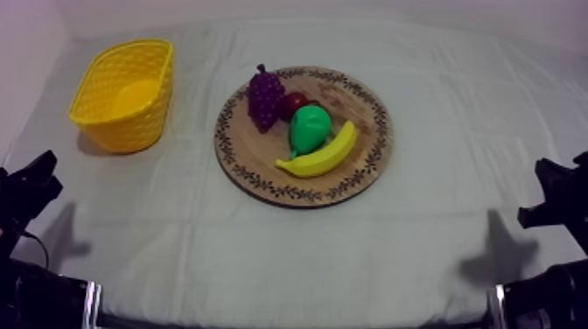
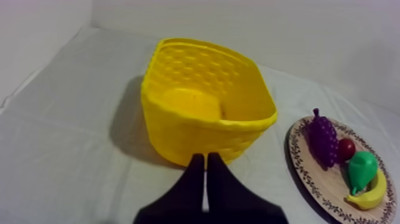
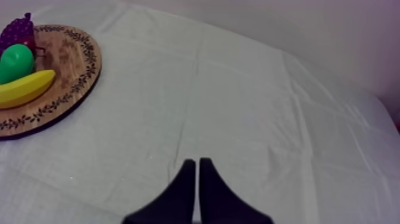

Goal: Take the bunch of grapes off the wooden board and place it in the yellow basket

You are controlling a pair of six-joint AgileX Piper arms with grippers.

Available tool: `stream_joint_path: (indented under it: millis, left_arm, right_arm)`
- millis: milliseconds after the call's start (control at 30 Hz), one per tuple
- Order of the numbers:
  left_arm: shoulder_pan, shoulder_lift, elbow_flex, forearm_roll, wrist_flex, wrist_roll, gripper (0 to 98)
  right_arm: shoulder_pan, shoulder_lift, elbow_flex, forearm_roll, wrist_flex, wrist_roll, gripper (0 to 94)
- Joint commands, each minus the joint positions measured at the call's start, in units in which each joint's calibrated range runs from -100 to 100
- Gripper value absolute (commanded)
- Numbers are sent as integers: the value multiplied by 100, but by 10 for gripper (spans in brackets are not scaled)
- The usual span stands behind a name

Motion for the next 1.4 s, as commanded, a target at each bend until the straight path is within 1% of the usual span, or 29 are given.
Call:
stream_joint_path:
  millis: [0,500,633,833,1000,1267,1367]
  left_arm:
    - [-25,0,24,-10,-17,-1116,0]
    - [-25,10,-4,0,40,-1122,0]
    - [-25,282,-241,-1,97,-1127,0]
    - [6,1147,-1253,-14,295,-1170,0]
    - [173,1978,-2254,1,515,-1181,0]
    - [520,3456,-3711,120,1225,-1229,0]
    - [597,3922,-4098,192,1504,-1266,0]
  right_arm:
    - [3,2,-1,-1,0,1,3]
    - [3,2,-1,-1,0,1,3]
    - [3,2,-1,-1,0,1,3]
    - [3,2,-1,-1,0,1,3]
    - [3,2,-1,-1,0,1,3]
    - [3,2,-1,-1,0,1,3]
    - [3,2,-1,-1,0,1,3]
